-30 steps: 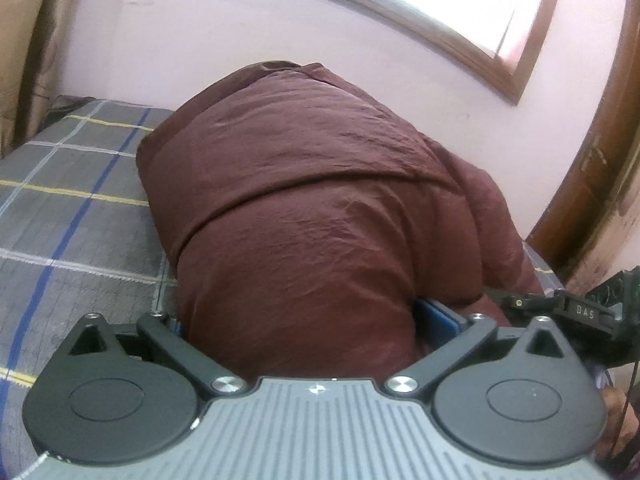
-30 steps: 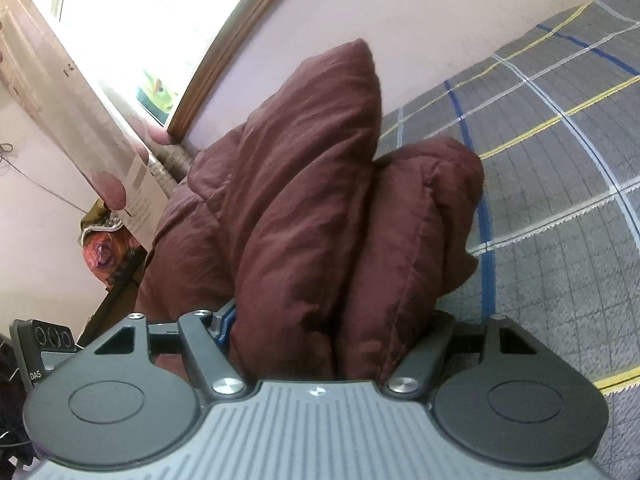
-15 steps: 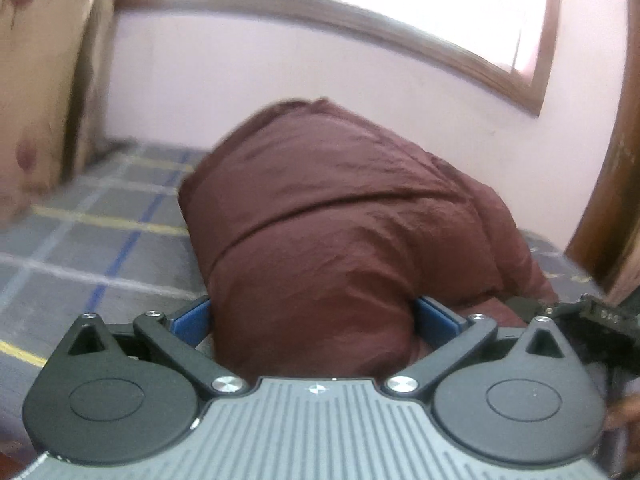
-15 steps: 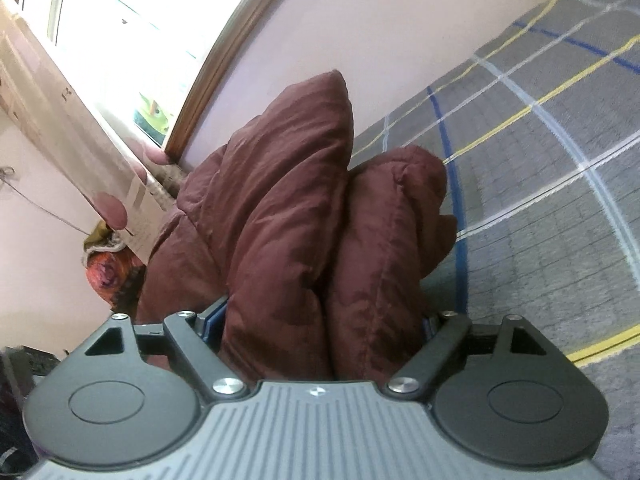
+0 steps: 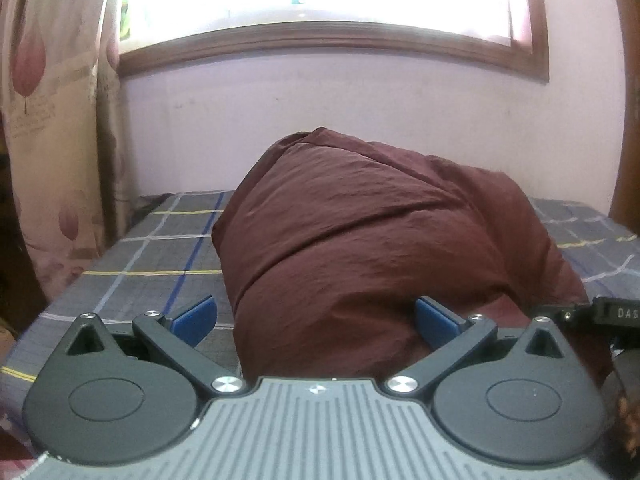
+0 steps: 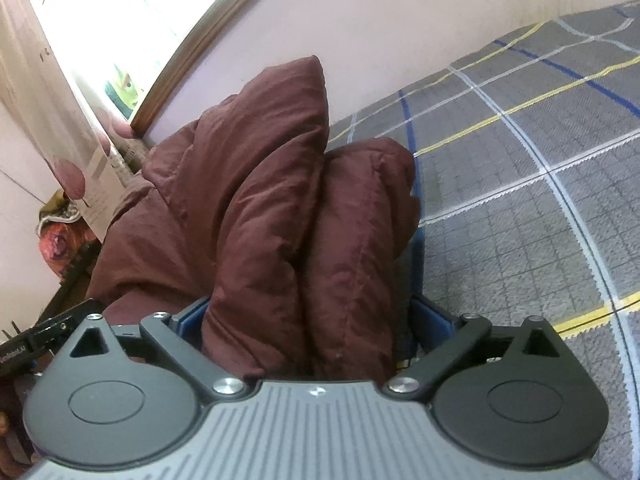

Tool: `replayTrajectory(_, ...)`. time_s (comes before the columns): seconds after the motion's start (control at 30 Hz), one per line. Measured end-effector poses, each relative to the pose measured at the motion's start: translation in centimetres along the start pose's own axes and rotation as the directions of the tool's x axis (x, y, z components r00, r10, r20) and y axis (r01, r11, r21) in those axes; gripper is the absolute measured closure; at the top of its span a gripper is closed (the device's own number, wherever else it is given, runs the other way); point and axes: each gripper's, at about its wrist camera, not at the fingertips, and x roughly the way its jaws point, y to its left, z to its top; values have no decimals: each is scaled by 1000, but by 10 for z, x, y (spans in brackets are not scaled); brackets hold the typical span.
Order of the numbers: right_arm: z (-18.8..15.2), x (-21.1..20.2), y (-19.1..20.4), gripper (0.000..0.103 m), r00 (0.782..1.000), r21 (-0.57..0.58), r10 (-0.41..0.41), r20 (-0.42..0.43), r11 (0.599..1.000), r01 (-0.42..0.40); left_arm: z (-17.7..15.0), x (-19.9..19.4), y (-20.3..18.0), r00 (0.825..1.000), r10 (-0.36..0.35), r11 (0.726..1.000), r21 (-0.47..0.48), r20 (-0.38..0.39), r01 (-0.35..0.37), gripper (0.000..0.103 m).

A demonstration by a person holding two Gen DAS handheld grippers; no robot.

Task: Fold large clothes
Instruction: 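Open both grippers and release the maroon jacket bundle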

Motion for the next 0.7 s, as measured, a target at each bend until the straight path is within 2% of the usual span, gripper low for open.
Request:
replayTrajectory(0.4,-3,-18,31,0,991,-115,-119,60,985,125,3,-15,-17,998,60,998,-5,-11,-60,0)
replayTrajectory(0.53,-2,-23,39,0,988,-138,-138,67,980,146,3,-24,-17,996,84,996,-44,22,-83,0)
replayTrajectory(0.63,-2,-28,46,0,983,-156,-162,83,972,173,4,-29,-21,993,115,993,-28,39,-114,0)
replayTrajectory(0.7,-2,-31,53,0,979,-181,-180,100,964,196,5,-30,-22,994,106,994,-12,34,-105,0)
